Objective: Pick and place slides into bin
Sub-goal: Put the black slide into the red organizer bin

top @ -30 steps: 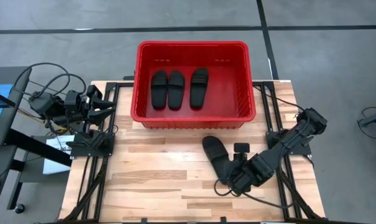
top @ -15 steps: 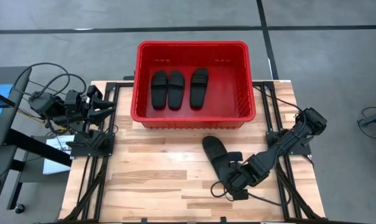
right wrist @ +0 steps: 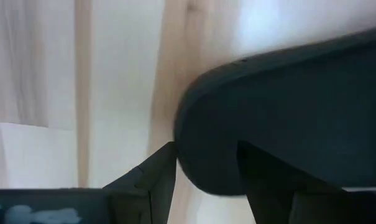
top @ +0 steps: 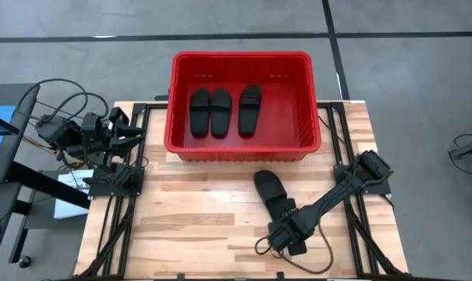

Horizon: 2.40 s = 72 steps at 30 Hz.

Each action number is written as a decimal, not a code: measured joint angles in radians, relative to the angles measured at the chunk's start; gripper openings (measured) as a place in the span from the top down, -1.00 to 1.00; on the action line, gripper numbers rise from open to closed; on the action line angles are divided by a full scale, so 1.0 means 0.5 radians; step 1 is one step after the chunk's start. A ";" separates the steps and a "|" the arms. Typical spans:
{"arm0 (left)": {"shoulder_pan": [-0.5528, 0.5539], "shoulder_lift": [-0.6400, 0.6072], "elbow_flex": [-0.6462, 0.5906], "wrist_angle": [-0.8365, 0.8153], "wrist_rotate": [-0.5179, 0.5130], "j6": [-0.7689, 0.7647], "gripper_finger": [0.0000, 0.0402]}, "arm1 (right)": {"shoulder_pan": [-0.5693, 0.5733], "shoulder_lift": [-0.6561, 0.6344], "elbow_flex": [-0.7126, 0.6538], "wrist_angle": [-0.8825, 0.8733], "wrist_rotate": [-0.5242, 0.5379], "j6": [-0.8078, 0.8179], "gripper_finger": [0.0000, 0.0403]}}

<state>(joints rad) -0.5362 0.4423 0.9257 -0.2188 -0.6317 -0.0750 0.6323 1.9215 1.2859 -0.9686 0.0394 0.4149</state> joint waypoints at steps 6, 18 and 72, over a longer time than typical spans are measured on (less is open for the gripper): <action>0.000 0.000 0.000 0.000 0.006 -0.001 0.46 | 0.005 0.203 0.020 0.048 0.010 -0.057 0.20; 0.000 0.001 0.000 -0.001 0.012 -0.021 0.46 | 0.002 0.238 0.016 0.075 0.200 -0.007 0.32; 0.000 0.001 0.000 -0.078 0.157 -0.575 0.46 | -0.105 0.324 1.843 0.286 -0.007 0.195 0.99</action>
<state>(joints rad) -0.5362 0.4426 0.9257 -0.2577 -0.5531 -0.3622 0.5800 2.0833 2.2074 -0.8256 0.0361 0.5125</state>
